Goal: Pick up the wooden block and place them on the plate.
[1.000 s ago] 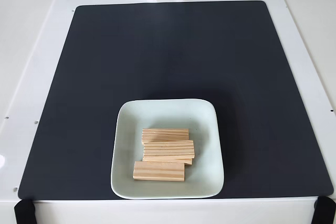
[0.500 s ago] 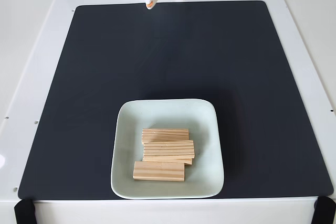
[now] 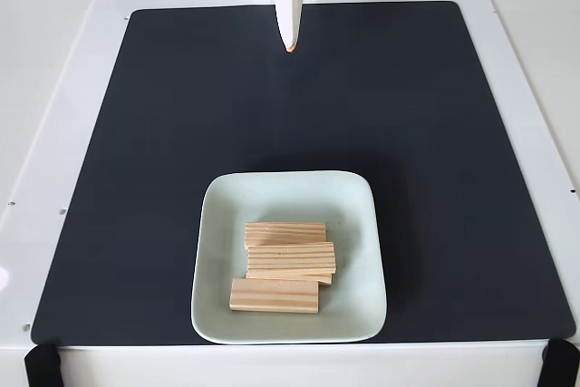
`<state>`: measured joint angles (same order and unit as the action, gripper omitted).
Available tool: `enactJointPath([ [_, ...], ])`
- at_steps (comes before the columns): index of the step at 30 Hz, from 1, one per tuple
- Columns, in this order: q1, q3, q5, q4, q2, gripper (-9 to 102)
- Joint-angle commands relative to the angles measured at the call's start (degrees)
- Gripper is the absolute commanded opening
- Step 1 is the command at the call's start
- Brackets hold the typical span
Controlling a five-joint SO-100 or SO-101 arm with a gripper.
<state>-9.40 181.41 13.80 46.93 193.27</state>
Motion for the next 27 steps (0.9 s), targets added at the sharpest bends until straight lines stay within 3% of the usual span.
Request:
enactJointPath([
  [1, -0.70, -0.44, -0.09, 0.26, 0.53, 0],
  [27, -0.62, -0.97, 0.53, -0.44, -0.18, -1],
])
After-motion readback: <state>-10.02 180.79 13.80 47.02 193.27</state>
